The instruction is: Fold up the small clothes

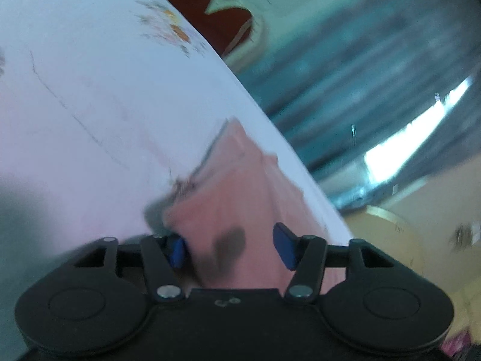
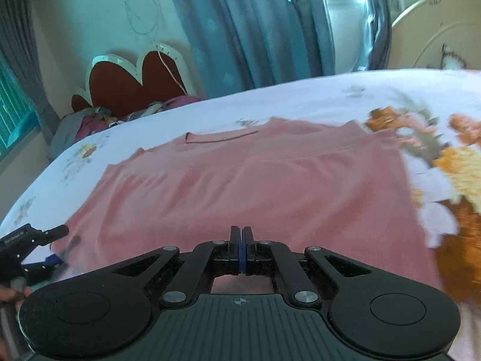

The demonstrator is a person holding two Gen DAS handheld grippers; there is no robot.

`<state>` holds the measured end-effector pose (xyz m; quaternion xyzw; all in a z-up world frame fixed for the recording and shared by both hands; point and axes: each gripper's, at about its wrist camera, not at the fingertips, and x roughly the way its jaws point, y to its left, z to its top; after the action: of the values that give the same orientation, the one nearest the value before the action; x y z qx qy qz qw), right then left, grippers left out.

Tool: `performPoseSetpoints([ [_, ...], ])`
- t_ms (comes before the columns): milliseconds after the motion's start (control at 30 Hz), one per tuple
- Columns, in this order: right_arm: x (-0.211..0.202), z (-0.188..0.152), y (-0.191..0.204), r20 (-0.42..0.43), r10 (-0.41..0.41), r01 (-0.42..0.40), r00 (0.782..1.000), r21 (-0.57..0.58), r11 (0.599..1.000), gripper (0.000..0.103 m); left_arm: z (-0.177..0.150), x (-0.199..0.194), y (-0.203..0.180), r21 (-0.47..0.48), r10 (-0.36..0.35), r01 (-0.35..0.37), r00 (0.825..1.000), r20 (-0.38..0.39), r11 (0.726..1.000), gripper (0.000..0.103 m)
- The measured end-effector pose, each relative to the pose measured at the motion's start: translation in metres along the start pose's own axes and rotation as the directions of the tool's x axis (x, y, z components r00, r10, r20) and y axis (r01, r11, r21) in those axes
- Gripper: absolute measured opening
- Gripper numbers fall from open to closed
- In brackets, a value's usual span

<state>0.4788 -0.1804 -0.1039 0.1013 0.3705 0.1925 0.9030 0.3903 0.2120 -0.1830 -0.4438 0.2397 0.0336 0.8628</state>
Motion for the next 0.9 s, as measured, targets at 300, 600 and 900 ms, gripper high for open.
performPoseSetpoints([
  [300,0.067,0.012,0.025,-0.043,0.065,-0.065,0.997,0.004,0.998,0.0,0.015,0.02,0.001,-0.077,-0.03,0.034,0.999,0.045,0.996,0.007],
  [600,0.089,0.01,0.025,-0.078,0.027,-0.03,0.997,-0.049,0.998,0.0,0.011,0.024,0.002,0.032,0.02,-0.02,1.0,-0.002,0.999,0.007],
  [900,0.087,0.012,0.008,-0.083,0.09,-0.088,0.992,0.024,0.996,0.0,0.013,0.005,-0.076,0.213,-0.088,0.084,0.996,0.01,0.973,0.007],
])
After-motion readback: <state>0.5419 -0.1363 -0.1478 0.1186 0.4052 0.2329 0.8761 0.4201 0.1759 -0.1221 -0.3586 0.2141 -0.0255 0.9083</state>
